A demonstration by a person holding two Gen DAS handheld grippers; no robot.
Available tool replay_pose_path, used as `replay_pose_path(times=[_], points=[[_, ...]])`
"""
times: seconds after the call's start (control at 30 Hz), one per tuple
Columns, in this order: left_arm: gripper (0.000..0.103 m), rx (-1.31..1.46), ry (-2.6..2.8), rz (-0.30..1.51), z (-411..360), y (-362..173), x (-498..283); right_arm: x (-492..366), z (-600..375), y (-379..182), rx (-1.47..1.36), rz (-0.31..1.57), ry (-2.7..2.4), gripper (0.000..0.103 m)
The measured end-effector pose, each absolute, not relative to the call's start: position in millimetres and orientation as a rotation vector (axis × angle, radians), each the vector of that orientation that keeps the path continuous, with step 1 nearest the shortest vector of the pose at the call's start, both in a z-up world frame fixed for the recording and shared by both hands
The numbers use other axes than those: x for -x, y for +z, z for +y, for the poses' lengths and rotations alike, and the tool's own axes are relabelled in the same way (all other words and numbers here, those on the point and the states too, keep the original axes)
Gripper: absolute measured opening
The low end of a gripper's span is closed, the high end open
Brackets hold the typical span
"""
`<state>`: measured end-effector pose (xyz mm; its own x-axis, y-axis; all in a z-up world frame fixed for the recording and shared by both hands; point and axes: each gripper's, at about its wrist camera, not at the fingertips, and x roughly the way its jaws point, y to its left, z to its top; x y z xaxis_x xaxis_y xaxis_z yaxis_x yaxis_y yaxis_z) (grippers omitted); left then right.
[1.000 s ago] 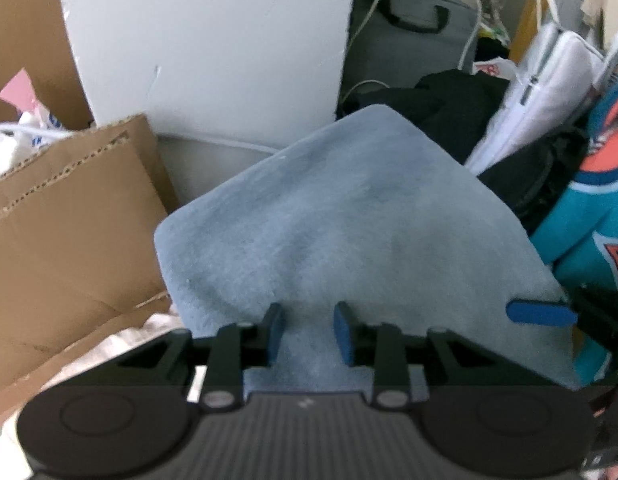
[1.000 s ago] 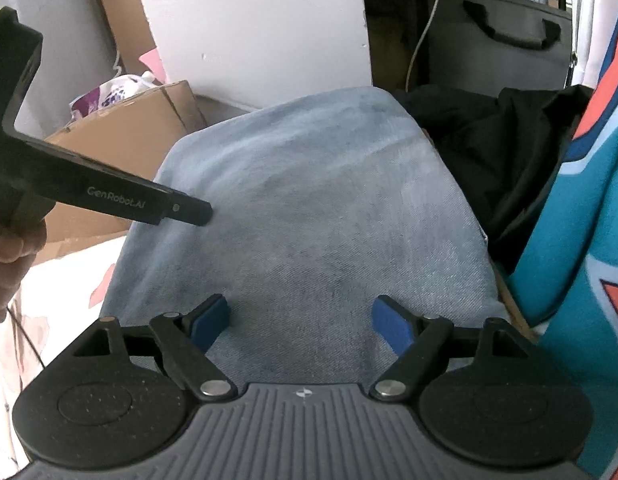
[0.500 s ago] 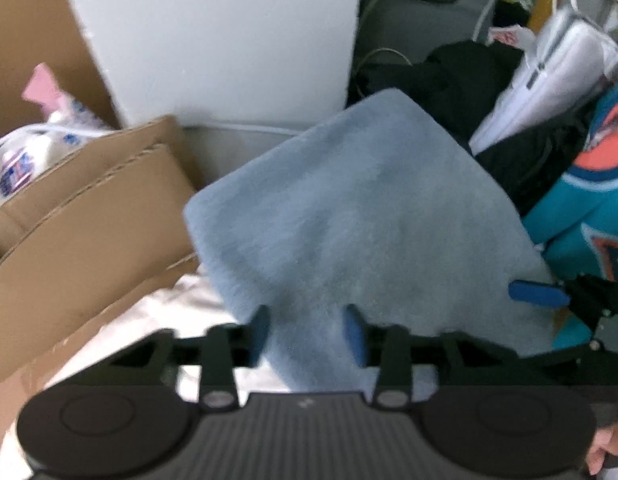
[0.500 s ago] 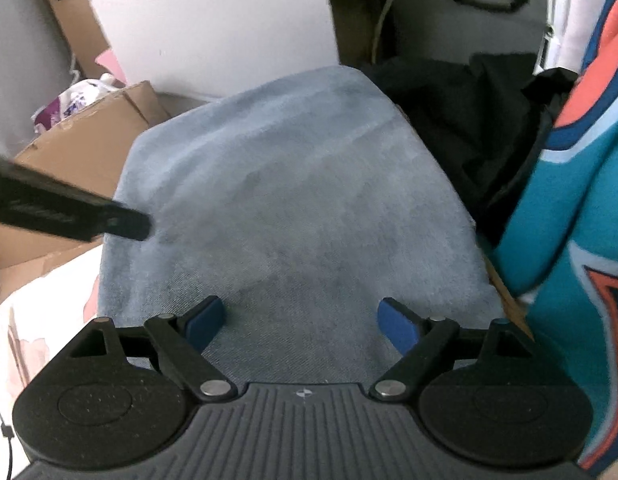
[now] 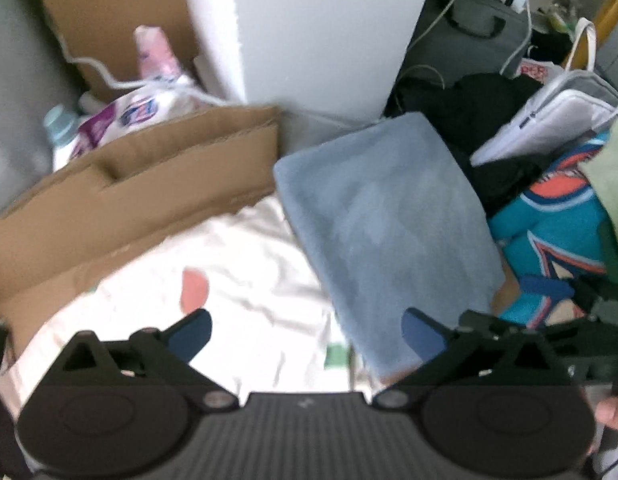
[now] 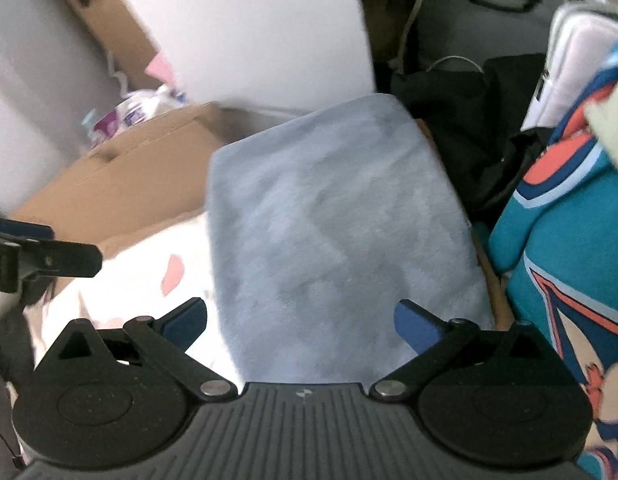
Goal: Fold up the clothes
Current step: 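Withdraw both open grippers up and away from the stack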
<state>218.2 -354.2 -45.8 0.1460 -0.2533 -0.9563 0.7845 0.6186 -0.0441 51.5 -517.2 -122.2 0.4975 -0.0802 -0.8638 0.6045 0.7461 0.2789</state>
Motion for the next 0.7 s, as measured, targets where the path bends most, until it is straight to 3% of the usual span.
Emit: replay_pose_path(times=[0.7], points=[[0.102,-0.340,-0.609,1.139,-157,149,-181,-2,-402,61,-0.622,0.946,-0.413,0.103]])
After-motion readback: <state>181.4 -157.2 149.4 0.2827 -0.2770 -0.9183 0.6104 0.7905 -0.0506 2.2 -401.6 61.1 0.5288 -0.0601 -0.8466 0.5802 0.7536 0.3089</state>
